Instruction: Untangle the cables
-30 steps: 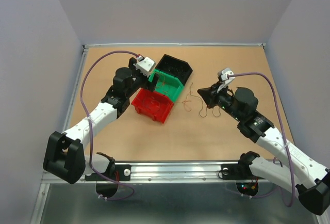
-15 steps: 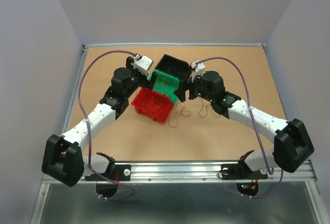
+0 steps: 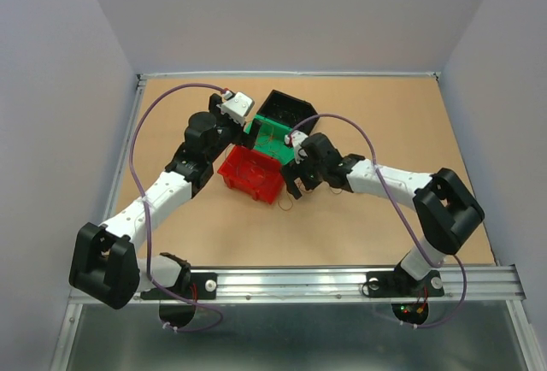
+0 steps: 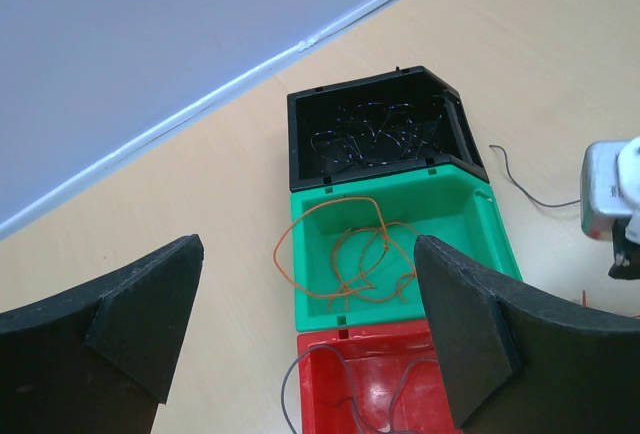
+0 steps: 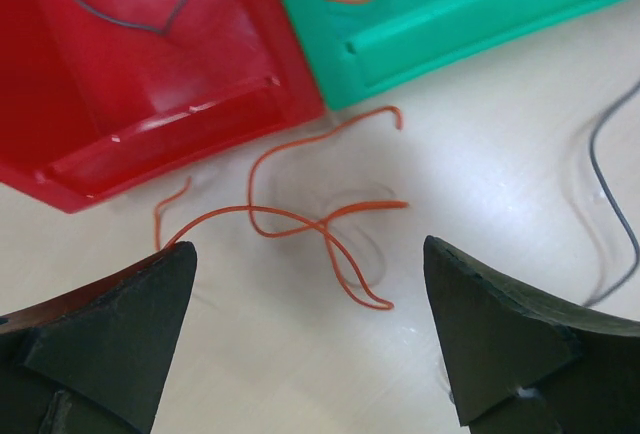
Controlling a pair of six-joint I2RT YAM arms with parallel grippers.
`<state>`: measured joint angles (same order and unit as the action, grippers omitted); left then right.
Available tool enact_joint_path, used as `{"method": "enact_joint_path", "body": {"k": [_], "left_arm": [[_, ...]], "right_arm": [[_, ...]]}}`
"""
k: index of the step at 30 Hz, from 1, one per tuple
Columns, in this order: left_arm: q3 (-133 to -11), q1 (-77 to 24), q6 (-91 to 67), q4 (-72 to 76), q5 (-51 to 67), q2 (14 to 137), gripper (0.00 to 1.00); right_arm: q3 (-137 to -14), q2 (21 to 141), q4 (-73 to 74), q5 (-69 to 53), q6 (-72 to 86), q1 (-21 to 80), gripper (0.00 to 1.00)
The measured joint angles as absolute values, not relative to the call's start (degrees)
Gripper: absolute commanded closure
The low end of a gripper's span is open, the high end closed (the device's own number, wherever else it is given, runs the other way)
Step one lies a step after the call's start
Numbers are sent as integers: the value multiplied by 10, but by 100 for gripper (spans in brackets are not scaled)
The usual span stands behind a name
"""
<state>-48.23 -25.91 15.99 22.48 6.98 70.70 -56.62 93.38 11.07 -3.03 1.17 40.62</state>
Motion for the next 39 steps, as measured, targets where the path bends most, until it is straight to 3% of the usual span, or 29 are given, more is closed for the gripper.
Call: {"method": "enact_joint_path", "body": {"k": [11,12,13,16,18,19,20,30,39], "left_arm": [[-482,-259,160,225,70,707,1],[-482,-259,160,225,70,707,1],[-482,-259,160,225,70,707,1],[-482,-259,160,225,70,707,1],[-482,-259,160,225,70,707,1],[-482,-259,160,225,70,707,1],[-482,-259,160,225,70,707,1],[-482,-259,160,225,70,707,1],[-482,-259,160,225,63,707,1]], "right_arm": [[-612,1028,129,-9,-11,417,9],[-616,1032,133,-1,-7,417,16],[-621,1035,138,6,-4,417,40],[-622,1035,143,19,-3,417,74],[-621,1030,150,25,-2,417,84],[-620,1024,154,26,-3,417,97],[-613,1013,150,27,-4,417,100],[-549,820,3,26,-16,417,99],[-567,881,-90,83,9,416,99]]}}
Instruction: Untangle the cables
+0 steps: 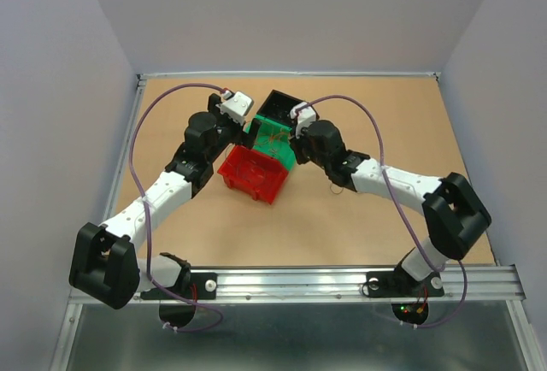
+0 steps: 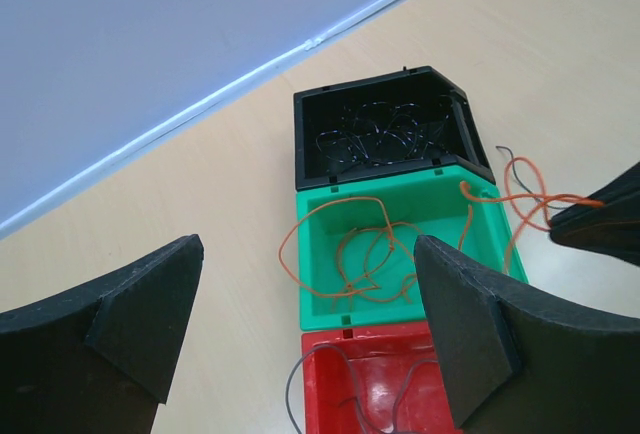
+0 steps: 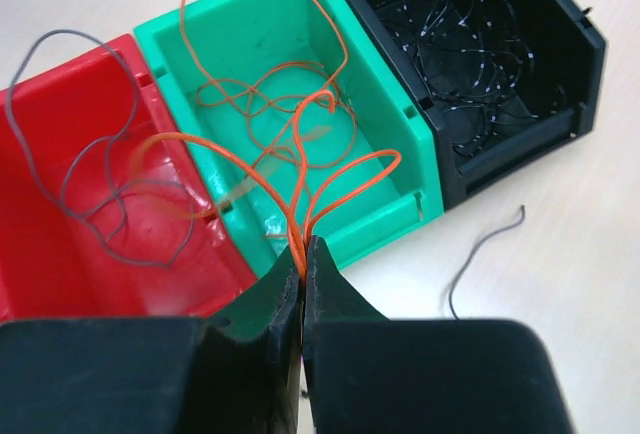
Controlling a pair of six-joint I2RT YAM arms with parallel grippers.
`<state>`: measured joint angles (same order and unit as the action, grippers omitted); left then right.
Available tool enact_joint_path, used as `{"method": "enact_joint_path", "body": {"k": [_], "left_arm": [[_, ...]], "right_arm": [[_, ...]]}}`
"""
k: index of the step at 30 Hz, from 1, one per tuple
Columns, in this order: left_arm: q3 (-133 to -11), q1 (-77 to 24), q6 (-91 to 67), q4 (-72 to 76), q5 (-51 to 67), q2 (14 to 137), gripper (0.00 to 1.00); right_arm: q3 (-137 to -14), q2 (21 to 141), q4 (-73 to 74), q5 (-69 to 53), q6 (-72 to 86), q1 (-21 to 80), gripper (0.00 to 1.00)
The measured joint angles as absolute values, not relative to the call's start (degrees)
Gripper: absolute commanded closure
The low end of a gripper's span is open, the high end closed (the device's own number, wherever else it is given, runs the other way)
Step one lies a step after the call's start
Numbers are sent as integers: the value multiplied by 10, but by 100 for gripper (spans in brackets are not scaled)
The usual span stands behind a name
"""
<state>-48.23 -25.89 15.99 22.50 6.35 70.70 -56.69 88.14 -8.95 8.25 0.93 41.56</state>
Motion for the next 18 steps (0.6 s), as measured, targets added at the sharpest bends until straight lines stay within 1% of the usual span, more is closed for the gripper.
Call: {"method": "enact_joint_path", "body": {"k": [6,13,15,16,17,18], "left_arm": [[-482,-257,150,231,31,706,1],[-482,-250,141,235,17,706,1],[-482,-250,140,237,16,706,1],[-482,-250,140,237,16,706,1],[-482,-250,140,237,16,706,1],[-482,-250,140,237,16,706,1]], "right_arm": [[-642,1005,-100,86,20,406,99],[-757,1138,-91,45,22,378,99],[-794,1181,-79,18,18,369,96],[-820,1207,-62,-1,12,364,91],[-838,1225,-47,-15,7,362,82],[-864,1252,-24,-30,1,358,77]]}}
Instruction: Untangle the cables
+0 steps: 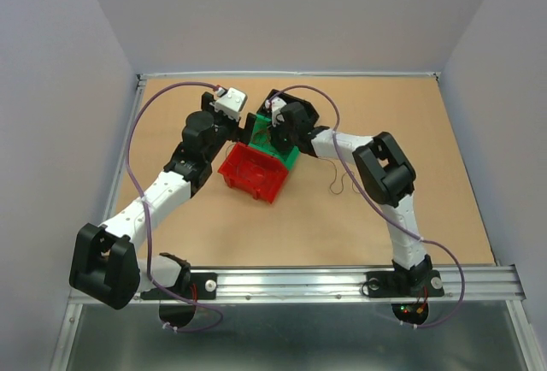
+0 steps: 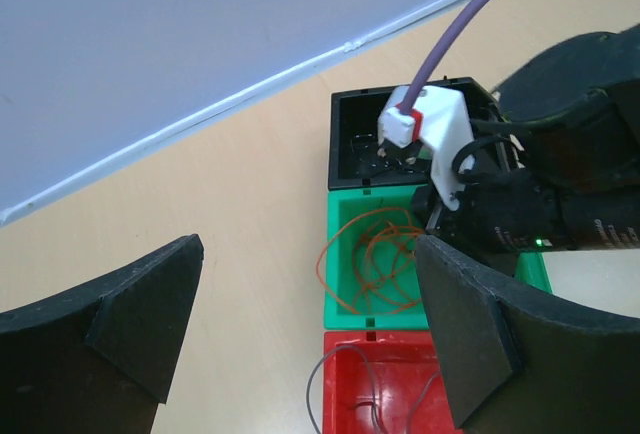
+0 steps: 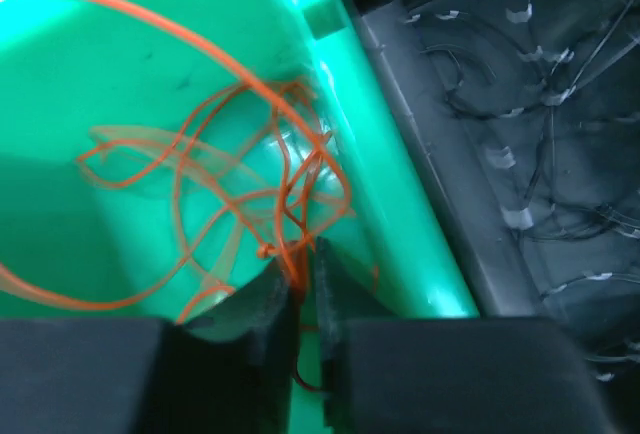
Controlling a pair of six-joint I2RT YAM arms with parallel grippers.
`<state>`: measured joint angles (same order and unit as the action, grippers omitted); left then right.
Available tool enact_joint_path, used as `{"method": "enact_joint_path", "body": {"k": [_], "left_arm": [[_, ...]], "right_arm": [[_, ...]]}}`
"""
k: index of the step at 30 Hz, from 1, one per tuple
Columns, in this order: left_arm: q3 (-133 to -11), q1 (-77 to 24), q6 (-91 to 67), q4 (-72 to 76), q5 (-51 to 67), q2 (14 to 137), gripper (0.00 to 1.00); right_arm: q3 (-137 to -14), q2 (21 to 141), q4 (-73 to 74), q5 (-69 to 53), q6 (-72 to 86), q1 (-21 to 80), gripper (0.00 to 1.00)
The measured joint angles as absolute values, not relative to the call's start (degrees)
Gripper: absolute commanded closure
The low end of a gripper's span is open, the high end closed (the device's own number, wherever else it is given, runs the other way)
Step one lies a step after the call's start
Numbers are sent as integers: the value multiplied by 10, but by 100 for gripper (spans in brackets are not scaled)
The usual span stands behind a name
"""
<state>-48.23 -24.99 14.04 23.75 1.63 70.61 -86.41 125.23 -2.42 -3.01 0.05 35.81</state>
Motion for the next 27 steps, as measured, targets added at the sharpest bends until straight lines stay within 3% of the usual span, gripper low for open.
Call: {"method": "enact_joint_path", "body": {"k": [2,7,12,13,16,21,27], "left_arm": [[-482,-250,140,238,16,706,1],[-482,-250,140,238,16,706,1],[-482,-250,140,238,17,706,1],[-482,-250,140,238,17,706,1],[-482,-250,141,238,17,706,1],[-482,-250,141,238,21,706,1],[-482,-250,141,238,26,706,1]], "right_arm": [[-894,1272,0,-50,-13,354,66],[-872,1235,36,-56,-19,354,58],[-780,1124,29,-51,-7,354,27],[-763,1099,22,-49,-3,354,15],[-713,1030,4,-33,10,354,0],[-638,936,-5,53,34,354,0],[-590,914,54,192,72,351,0]]}}
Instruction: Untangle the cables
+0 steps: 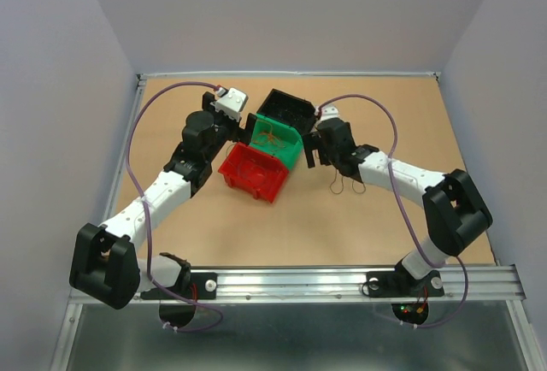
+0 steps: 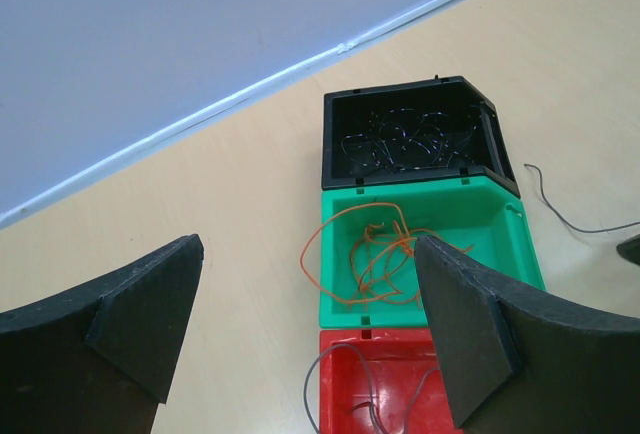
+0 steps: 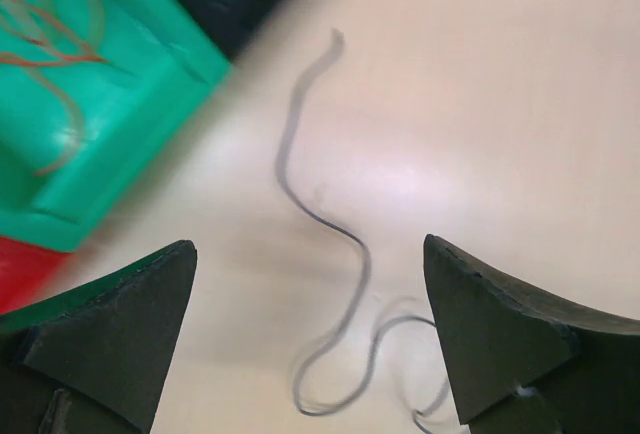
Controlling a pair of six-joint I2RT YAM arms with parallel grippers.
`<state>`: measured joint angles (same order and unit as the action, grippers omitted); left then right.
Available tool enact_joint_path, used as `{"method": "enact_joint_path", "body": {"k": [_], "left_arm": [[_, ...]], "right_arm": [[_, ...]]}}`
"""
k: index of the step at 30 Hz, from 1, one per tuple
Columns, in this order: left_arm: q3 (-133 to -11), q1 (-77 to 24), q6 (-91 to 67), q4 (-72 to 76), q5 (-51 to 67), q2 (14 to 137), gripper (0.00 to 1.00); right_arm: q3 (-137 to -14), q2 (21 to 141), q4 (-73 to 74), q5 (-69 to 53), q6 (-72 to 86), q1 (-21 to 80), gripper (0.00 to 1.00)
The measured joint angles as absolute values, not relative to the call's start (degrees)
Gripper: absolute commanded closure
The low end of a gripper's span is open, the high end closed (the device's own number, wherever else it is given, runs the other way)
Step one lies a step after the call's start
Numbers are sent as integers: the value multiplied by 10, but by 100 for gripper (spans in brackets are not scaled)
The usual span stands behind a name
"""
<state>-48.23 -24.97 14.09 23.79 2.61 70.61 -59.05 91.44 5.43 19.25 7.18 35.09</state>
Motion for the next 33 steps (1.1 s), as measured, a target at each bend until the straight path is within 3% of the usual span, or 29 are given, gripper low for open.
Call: {"method": "enact_joint_path", "body": {"k": [8,19,21,23,24,25,27,33], "left_arm": [[-482,-250,141,238,30,706,1],[-482,-250,141,238,36,706,1],[-482,-250,141,238,37,706,1],[-482,-250,141,238,39,706,1],[-482,-250,141,237,39,706,1],[-482,-250,141,238,40,706,1],[-482,-250,141,237,41,706,1],[-482,-250,141,238,41,706,1]], "right_arm": [[-570,914,143,257,153,263,0],[-554,938,171,192,184,263,0],[-554,951,171,181,185,264,8],[-554,971,167,169,192,265,32],[-555,976,161,163,190,266,46],[-555,980,154,154,193,268,72],[-555,982,148,147,191,272,97],[-536,956,145,142,177,298,99]]}}
